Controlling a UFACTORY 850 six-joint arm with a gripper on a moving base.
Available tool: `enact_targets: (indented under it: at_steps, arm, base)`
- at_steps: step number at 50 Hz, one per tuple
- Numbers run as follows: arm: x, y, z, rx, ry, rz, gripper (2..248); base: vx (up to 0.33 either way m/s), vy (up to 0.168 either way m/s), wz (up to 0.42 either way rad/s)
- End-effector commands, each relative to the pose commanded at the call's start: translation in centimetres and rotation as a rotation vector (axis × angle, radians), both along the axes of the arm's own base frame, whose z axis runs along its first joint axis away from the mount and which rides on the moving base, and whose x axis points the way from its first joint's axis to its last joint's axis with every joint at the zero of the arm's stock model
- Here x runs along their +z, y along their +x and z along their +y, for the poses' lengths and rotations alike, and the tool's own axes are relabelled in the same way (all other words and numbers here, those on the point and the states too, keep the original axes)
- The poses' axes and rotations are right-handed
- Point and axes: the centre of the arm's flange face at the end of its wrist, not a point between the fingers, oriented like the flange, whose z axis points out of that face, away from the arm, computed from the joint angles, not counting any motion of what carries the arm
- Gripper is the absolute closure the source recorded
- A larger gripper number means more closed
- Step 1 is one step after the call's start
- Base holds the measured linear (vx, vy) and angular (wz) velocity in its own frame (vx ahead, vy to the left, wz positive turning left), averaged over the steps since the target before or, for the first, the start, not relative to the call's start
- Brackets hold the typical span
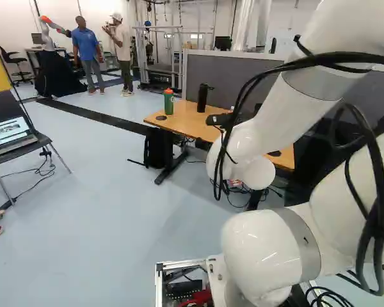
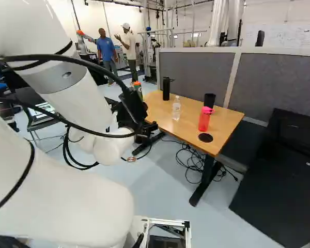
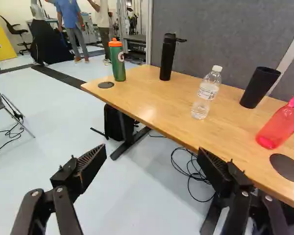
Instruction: Pick up the green bottle from the table
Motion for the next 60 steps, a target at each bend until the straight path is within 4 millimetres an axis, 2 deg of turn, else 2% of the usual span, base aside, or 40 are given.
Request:
enact_targets:
  at_steps: [28,41,60]
  arm:
    - [0.0,0.0,0.0,0.0,0.0,0.0,3]
    - [0.0,0.0,0.0,0.0,0.0,0.0,3]
    - [0.0,0.0,0.0,0.0,0.0,0.0,3]
  base:
    - [-0.001,0.022,-0.002]
    - [0.053,0.159,-0.022]
    - [0.138,0.227,-0.044]
